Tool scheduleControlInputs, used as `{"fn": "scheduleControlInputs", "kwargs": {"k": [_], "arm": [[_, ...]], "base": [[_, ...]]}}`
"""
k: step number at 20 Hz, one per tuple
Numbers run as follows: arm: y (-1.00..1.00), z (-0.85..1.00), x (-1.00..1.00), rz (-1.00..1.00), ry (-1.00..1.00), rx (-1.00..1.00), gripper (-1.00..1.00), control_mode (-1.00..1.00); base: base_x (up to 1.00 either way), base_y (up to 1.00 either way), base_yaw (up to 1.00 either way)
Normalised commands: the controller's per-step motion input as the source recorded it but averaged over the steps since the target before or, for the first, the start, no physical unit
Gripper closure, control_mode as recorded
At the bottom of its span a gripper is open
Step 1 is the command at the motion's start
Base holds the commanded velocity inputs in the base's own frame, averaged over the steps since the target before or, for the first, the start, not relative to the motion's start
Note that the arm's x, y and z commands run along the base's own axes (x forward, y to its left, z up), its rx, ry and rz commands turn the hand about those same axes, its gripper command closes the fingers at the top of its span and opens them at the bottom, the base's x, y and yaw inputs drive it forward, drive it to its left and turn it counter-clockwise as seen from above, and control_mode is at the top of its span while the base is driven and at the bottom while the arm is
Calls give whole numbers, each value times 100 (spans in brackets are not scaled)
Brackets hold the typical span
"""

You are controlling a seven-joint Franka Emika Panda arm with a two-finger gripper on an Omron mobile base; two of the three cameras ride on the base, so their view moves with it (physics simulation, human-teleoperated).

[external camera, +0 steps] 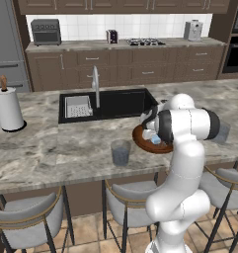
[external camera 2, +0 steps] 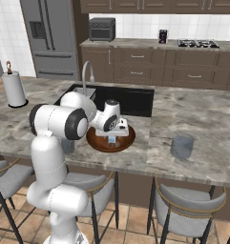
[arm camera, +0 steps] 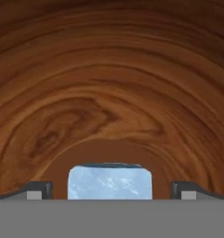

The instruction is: There are four ice cubes in the ice bowl. Place two ice cubes in each glass of water.

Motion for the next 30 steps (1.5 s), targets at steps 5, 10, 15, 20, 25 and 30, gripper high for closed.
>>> {"fn": "scheduleControlInputs", "kwargs": {"k": [5, 10, 15, 20, 25, 30], "arm": [[2, -16, 0, 0, 0, 0, -100, -100], [2, -6, -1, 0, 0, 0, 100, -100], [0, 5, -17, 0, -1, 0, 100, -100], [0, 35, -22, 0, -9, 3, 100, -100], [1, 42, -2, 0, -7, 3, 100, -100], [1, 47, 0, 0, -4, 3, 100, -100]], "base": [[0, 0, 0], [0, 0, 0], [0, 0, 0], [0, 0, 0], [0, 0, 0], [0, 0, 0]]}}
